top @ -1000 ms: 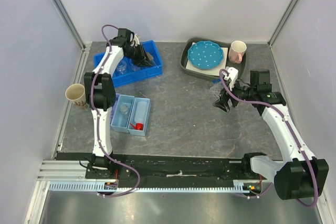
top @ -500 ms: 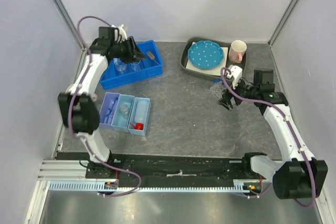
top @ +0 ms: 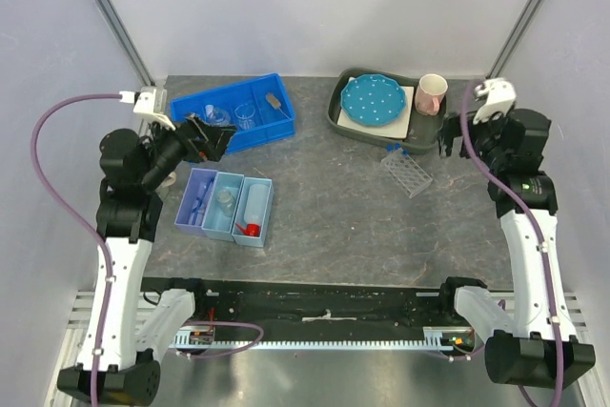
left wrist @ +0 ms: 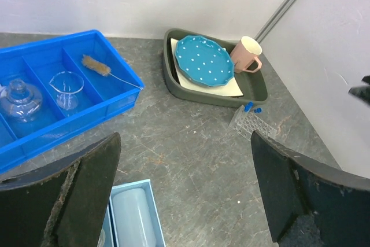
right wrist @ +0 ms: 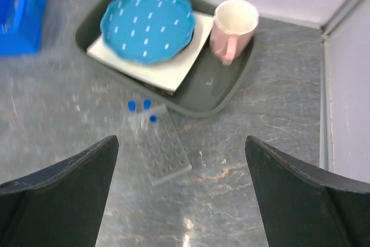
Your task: Organize the chemistry lab equipment
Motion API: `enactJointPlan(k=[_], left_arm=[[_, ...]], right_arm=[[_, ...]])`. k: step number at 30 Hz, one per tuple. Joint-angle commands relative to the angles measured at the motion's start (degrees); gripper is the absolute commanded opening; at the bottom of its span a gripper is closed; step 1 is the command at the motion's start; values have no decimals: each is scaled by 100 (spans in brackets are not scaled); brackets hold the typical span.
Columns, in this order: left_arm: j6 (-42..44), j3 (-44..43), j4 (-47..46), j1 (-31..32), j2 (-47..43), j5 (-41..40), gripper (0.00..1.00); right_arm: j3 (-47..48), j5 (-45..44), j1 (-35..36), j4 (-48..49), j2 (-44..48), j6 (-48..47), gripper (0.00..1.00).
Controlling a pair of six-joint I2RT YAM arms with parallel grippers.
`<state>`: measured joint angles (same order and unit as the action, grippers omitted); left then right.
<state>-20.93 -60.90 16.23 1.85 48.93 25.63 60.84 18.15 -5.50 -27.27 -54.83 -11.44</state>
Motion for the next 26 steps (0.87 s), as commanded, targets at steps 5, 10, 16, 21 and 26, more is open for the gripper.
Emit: enactJointPlan(k=[5,10,16,21,26], left_arm=[[423,-88,495,-9,-761,-23,100],[449,-123,662,-9,-858,179,100],[502,-185,829,-9,-990,144,100],[511,-211,847,0,-982,153,100],[520,-290,856,0,-964,179,100]], right_arm=[[1148,-1692,-22,-112,60,2173,98],[1272,-1955,-22,-226,235,1962,98],[1308,-1868,-30,-235,350,1997,98],[1290,-1894,-30,-262,385,2058,98],[1421,-1535,-22,-235,280,1804,98]])
